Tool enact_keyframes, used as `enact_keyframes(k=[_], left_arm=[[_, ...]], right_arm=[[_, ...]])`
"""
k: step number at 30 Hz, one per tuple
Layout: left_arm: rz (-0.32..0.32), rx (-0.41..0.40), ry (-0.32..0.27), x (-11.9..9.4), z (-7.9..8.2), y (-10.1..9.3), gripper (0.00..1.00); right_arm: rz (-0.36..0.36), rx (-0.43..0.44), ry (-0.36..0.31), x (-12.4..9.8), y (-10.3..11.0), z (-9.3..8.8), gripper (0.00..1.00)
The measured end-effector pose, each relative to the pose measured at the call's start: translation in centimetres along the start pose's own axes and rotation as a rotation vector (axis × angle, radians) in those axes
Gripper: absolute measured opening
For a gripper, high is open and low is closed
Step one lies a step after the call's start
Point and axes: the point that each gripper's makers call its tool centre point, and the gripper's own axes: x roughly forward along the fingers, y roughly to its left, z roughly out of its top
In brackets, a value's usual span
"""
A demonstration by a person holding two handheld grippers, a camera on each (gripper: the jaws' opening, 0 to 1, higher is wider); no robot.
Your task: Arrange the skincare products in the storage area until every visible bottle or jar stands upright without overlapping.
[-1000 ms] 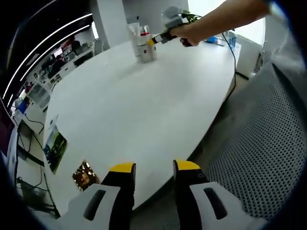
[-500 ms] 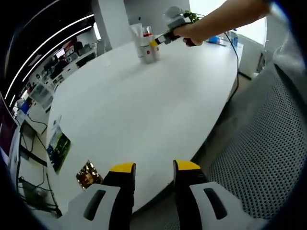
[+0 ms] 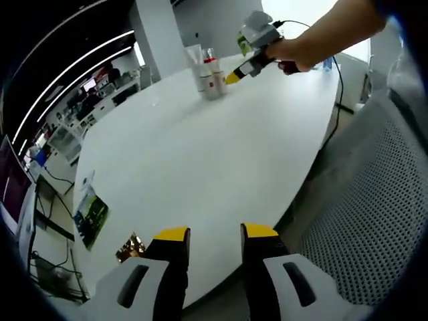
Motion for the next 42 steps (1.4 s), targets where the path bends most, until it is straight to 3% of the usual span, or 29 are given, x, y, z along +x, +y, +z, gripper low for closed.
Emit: enact_keyframes(k=[6, 8, 13, 16, 27, 31, 34, 36, 39, 42], left_arm=[[-0.013, 0.005, -0.014, 0.0, 0.2, -0.3, 0.25], [-0.016, 0.012, -0.023, -0.1, 0.4, -0.5, 0.25], [-0.016, 0.018, -0.036, -0.2, 0.7, -0.4, 0.23], [-0.010, 0.027, -0.031, -0.2, 0.6, -0.3, 0.22], [0.032, 0.031, -0.035, -0.5, 0.6, 0.5, 0.15], [0.031, 0.044, -0.032, -0.5, 0.6, 0.4, 0.13], [0.031, 0.046, -0.035, -0.5, 0.7, 0.4, 0.13], [0.031, 0.043, -0.037, -0.5, 0.7, 0.5, 0.12], [0.035, 0.037, -0.042, -0.5, 0.8, 0.6, 0.12], [0.044, 0.035, -0.047, -0.6, 0.9, 0.9, 0.12]], right_arm=[[0.142, -0.062, 0.061, -0.6, 5.4, 0.7, 0.30], [0.160, -0.075, 0.080, -0.7, 6.7, 1.0, 0.31], [0.250, -0.085, 0.123, 0.8, 10.4, 1.6, 0.34], [0.329, -0.123, 0.139, 1.8, 14.9, 2.9, 0.37], [0.517, -0.161, 0.221, 7.1, 27.2, 7.2, 0.46], [0.552, -0.171, 0.242, 8.6, 31.3, 8.8, 0.53], [0.576, -0.168, 0.330, 9.7, 34.7, 8.8, 0.57], [0.574, -0.154, 0.348, 10.5, 36.4, 9.2, 0.62], [0.556, -0.099, 0.383, 11.6, 38.3, 9.2, 0.69], [0.525, -0.101, 0.450, 12.5, 39.6, 8.2, 0.75]])
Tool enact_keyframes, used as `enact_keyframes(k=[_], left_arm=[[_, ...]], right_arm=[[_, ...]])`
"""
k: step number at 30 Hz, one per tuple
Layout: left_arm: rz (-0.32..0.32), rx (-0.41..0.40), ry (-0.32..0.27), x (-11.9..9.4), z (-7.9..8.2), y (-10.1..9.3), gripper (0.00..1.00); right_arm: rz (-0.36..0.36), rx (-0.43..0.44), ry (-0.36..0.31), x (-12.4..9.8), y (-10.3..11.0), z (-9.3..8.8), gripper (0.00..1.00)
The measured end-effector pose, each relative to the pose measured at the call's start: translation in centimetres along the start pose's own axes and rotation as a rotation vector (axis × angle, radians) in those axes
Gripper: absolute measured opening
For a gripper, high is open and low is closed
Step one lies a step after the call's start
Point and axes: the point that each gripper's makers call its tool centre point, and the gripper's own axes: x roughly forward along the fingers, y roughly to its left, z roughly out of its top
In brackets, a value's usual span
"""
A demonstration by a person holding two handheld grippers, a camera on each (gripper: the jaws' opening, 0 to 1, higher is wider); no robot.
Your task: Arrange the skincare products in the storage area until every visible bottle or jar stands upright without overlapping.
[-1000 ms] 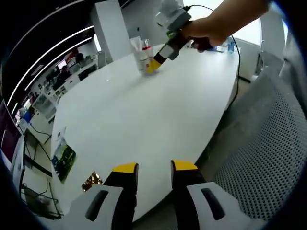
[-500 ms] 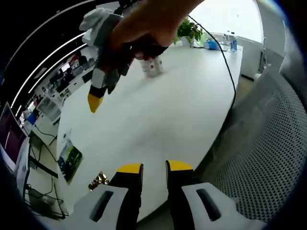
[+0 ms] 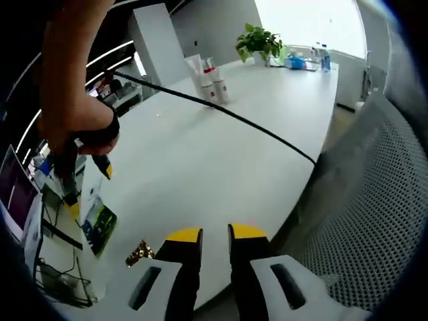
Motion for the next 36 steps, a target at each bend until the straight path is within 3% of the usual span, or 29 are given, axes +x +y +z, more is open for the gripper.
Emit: enact_keyframes(k=[8, 10, 16, 24, 29, 32, 36], left_arm=[[0.006, -0.007, 0.010, 0.1, -0.2, 0.2, 0.10], [0.011, -0.009, 0.011, 0.0, -0.3, 0.3, 0.09], [0.015, -0.016, 0.009, -0.1, -0.2, 0.4, 0.08], [0.008, -0.013, 0.015, -0.1, -0.3, 0.2, 0.06], [-0.001, -0.005, 0.018, -0.1, -0.3, -0.1, 0.05], [-0.004, -0.001, 0.021, 0.0, -0.4, -0.2, 0.05], [-0.003, -0.001, 0.020, -0.1, -0.4, -0.1, 0.05]], right_arm=[[-0.103, -0.036, 0.070, 3.7, 0.7, 2.8, 0.84], [-0.171, -0.072, 0.080, 4.8, 0.4, 3.8, 0.91], [-0.252, -0.026, 0.190, 7.0, 0.5, 2.8, 0.99], [-0.257, -0.035, 0.232, 8.2, 1.0, 1.9, 0.99], [-0.254, -0.047, 0.223, 8.0, 0.8, 2.0, 0.98], [-0.239, -0.084, 0.203, 7.6, 0.7, 1.8, 0.94], [-0.230, -0.108, 0.191, 7.2, 0.4, 1.8, 0.81]])
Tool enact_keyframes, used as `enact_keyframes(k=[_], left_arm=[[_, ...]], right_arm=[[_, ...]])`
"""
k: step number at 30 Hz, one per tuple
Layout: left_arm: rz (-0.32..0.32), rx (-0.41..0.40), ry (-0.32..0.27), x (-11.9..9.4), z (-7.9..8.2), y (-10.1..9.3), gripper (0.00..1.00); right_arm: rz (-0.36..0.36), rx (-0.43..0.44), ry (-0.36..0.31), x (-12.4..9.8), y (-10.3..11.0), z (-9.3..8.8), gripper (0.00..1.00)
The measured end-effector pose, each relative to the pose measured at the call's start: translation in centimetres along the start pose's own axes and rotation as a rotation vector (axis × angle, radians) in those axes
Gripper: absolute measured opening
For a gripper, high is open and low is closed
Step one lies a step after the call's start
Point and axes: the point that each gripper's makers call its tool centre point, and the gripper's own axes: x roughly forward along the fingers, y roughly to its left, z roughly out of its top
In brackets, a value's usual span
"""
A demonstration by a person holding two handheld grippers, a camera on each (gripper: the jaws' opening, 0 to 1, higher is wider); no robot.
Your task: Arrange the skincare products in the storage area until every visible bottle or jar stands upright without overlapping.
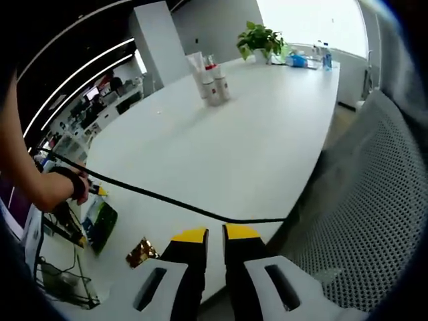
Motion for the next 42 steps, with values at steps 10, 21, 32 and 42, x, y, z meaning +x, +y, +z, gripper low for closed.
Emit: enact_keyframes(k=[10, 21, 32, 42], left_arm=[[0.010, 0.010, 0.003, 0.0, -0.1, 0.2, 0.05], [0.007, 0.010, 0.005, 0.1, -0.1, 0.2, 0.05], [0.012, -0.011, -0.009, -0.1, 0.1, 0.5, 0.05], [0.008, -0.115, -0.139, -1.0, 2.5, 1.3, 0.02]], right_arm=[[0.056, -0.155, -0.007, 0.0, -0.2, 0.0, 0.58], [0.103, -0.280, -0.045, -1.0, -0.3, -1.2, 0.16], [0.230, -0.323, -0.113, -3.7, -0.7, -5.1, 0.00], [0.326, -0.385, -0.285, -10.9, -2.2, -11.1, 0.00]])
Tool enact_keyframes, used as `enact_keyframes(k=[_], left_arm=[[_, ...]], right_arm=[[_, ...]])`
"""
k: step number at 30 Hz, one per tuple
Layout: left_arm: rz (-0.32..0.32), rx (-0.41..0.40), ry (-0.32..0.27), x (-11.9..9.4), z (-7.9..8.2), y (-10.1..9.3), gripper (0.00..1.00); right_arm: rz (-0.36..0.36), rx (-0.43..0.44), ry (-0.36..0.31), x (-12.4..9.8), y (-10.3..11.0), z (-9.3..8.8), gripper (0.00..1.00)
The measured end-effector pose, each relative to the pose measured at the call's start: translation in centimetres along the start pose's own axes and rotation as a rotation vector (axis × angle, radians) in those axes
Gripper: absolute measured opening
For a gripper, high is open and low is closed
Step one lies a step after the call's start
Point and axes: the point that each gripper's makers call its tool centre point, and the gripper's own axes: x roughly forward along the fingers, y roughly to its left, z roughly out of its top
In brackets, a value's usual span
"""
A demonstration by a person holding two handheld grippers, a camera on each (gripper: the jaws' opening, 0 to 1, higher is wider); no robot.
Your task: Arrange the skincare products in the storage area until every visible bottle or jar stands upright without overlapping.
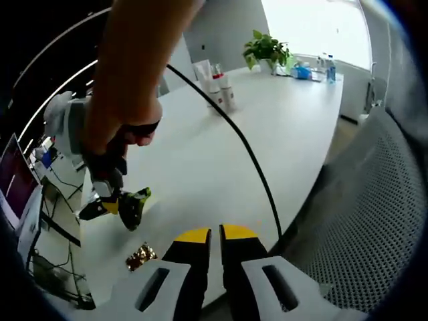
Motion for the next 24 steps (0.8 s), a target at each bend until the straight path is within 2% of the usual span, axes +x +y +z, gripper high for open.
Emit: enact_keyframes(k=[2, 3, 5, 6, 8, 9, 12, 15, 18, 20, 22, 24], left_arm=[[-0.003, -0.041, -0.059, -0.4, 1.1, 0.3, 0.02], [-0.008, -0.050, -0.070, -0.5, 1.3, 0.3, 0.02], [-0.046, -0.096, -0.121, -0.8, 2.3, -0.1, 0.02], [-0.064, -0.137, -0.173, -1.2, 3.3, -0.1, 0.01], [-0.073, -0.200, -0.246, -1.8, 4.6, 0.4, 0.02], [-0.074, -0.246, -0.262, -1.9, 4.9, 0.8, 0.02], [-0.106, -0.410, -0.321, -2.5, 5.8, 1.7, 0.08], [-0.167, -0.543, -0.392, -3.4, 6.8, 2.1, 0.16], [-0.212, -0.678, -0.437, -4.1, 7.5, 2.7, 0.27], [-0.240, -0.703, -0.454, -4.5, 7.7, 2.7, 0.33], [-0.240, -0.703, -0.449, -4.4, 7.6, 2.9, 0.34], [-0.266, -0.730, -0.470, -4.6, 8.0, 2.9, 0.34]], right_arm=[[0.010, -0.029, -0.029, -2.7, 0.9, -1.4, 0.00], [0.000, -0.044, -0.047, -3.6, 1.2, -1.9, 0.00], [-0.014, -0.041, -0.054, -5.2, 1.6, -3.0, 0.00], [-0.050, -0.018, -0.078, -6.3, 1.5, -3.6, 0.00], [-0.070, 0.038, -0.129, -8.3, 1.8, -4.4, 0.00], [-0.097, 0.065, -0.170, -9.5, 2.0, -4.6, 0.00], [-0.114, 0.034, -0.197, -11.4, 3.2, -5.7, 0.00], [-0.134, -0.001, -0.206, -12.7, 4.4, -6.4, 0.00], [-0.144, -0.009, -0.257, -14.0, 6.1, -6.4, 0.00], [-0.155, -0.014, -0.270, -14.3, 6.6, -6.5, 0.00], [-0.161, 0.011, -0.290, -14.5, 7.3, -6.7, 0.00], [-0.151, 0.008, -0.302, -14.6, 8.2, -6.7, 0.00]])
